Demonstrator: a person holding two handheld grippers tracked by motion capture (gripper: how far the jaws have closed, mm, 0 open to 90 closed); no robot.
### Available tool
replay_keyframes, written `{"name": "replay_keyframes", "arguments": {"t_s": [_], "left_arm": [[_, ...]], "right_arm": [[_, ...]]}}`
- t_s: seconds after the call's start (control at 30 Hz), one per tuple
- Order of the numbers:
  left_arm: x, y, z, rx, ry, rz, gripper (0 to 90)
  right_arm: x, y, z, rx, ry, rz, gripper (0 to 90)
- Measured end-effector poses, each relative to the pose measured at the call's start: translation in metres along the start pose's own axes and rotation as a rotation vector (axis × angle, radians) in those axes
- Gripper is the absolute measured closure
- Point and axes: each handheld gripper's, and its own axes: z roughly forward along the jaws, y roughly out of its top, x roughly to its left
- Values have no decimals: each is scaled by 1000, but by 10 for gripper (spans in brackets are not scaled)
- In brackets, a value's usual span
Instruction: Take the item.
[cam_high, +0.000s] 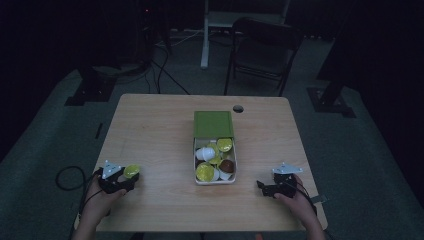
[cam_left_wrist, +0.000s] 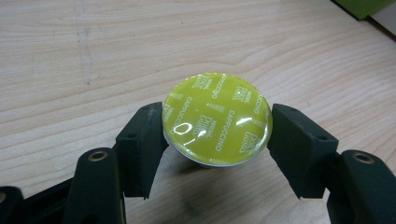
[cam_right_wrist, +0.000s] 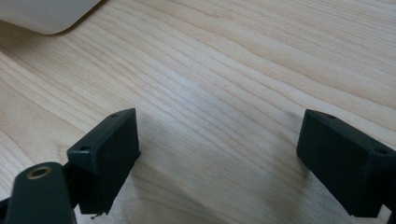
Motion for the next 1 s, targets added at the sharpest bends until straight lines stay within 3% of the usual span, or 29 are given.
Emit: {"name": "replay_keyframes", "arguments": {"t_s": [0.57,0.67,1.0], "left_arm": [[1,-3,0,12,-20,-21,370],[1,-1,-2,4,-12,6,329],[-2,17,-15,-42,-15,36,195]], "right_arm": [[0,0,0,0,0,0,126],[0,0,0,0,0,0,126],[0,0,0,0,0,0,126]]}}
